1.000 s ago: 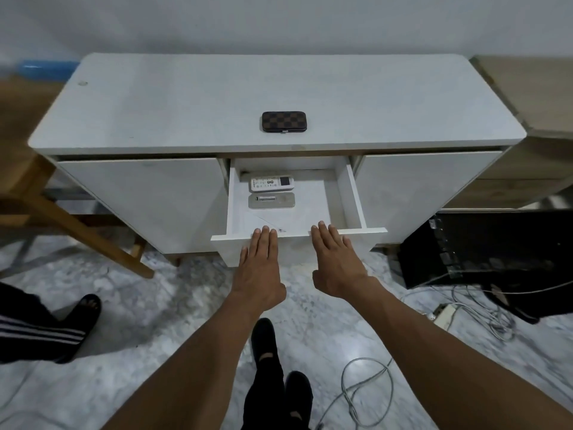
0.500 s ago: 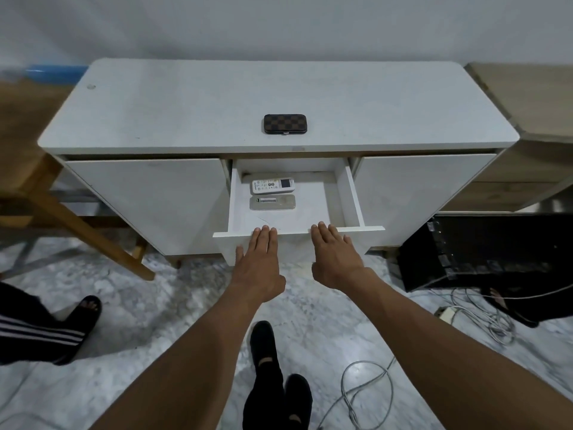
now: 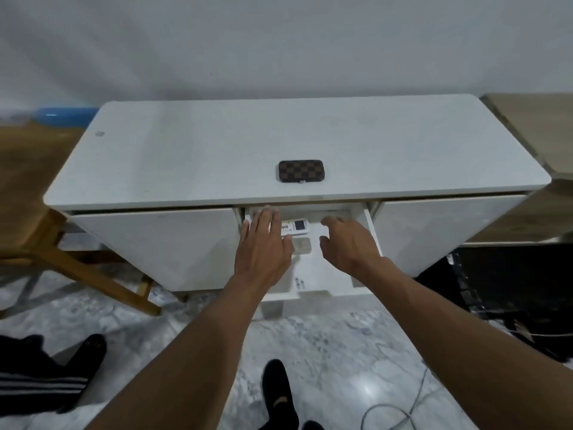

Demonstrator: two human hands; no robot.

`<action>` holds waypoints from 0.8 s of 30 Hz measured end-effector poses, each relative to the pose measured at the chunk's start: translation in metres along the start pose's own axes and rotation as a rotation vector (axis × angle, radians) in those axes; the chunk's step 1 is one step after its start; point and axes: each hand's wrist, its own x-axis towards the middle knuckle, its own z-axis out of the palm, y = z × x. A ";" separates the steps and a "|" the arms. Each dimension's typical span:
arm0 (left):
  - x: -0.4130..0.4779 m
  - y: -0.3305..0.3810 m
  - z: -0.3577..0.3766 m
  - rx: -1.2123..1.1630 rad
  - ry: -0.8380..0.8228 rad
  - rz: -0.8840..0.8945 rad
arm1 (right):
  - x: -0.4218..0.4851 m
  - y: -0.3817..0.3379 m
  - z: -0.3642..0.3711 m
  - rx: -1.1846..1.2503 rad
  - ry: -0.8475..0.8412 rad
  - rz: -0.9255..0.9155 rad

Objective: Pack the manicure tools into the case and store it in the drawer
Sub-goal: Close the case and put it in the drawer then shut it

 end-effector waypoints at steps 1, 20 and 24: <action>0.016 -0.005 -0.003 -0.008 -0.004 -0.010 | 0.013 -0.004 -0.006 0.011 0.024 -0.009; 0.124 -0.053 0.039 0.107 -0.005 -0.061 | 0.164 -0.025 -0.017 -0.021 -0.106 -0.057; 0.124 -0.055 0.040 0.100 -0.013 -0.058 | 0.166 -0.026 -0.018 -0.037 -0.079 -0.058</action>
